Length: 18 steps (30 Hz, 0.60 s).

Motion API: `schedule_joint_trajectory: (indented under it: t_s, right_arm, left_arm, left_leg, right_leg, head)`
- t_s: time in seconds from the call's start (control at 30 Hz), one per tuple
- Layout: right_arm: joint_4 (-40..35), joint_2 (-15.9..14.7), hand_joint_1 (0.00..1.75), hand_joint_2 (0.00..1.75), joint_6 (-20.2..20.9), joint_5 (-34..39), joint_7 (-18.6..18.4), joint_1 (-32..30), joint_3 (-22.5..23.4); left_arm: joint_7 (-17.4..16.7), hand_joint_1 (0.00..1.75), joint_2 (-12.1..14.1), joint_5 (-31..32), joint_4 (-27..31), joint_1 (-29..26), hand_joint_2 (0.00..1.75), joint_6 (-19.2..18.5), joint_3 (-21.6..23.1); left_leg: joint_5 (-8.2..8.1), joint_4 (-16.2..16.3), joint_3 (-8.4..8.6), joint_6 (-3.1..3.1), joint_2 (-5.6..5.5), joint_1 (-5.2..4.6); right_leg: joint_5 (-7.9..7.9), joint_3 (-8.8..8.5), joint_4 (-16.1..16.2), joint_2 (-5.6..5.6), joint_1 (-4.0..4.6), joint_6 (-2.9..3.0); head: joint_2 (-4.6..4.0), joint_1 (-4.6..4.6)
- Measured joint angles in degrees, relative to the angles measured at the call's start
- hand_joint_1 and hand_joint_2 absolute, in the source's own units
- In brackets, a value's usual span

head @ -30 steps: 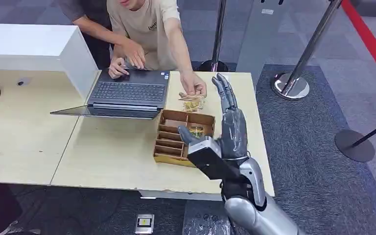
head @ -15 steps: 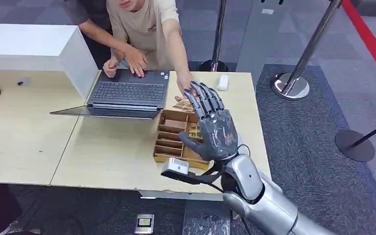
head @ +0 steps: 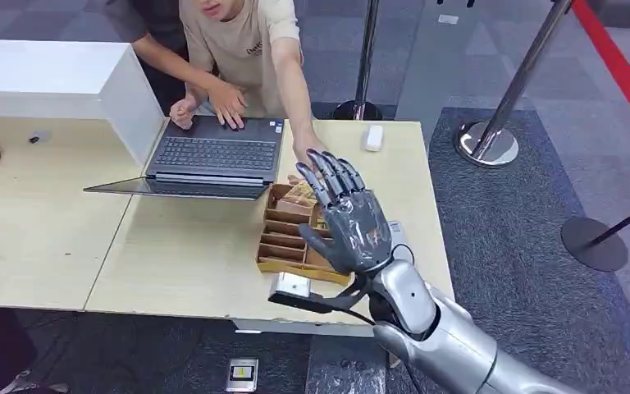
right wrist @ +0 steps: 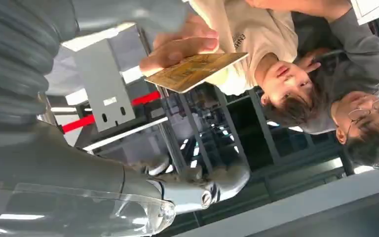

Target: Pass the card to the sensor for recognition and then transmit it.

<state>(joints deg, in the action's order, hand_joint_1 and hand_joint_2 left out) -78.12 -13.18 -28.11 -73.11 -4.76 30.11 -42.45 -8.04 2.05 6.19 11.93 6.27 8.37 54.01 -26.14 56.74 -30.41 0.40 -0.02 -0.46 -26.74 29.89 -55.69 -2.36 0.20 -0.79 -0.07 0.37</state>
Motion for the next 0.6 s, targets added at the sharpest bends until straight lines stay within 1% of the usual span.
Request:
schedule_joint_trajectory:
  t_s: [0.6]
  right_arm:
    - [1.2,-0.5,1.75,1.75,0.0,0.5,0.0,0.9,-2.0]
  left_arm:
    - [0.3,0.00,0.0,-0.2,0.0,0.0,0.00,0.2,0.0]
  left_leg:
    - [0.00,0.0,0.00,0.00,0.00,0.00]
  right_leg:
    - [0.00,0.00,0.0,0.00,0.00,0.00]
  head:
    - [0.00,0.00]
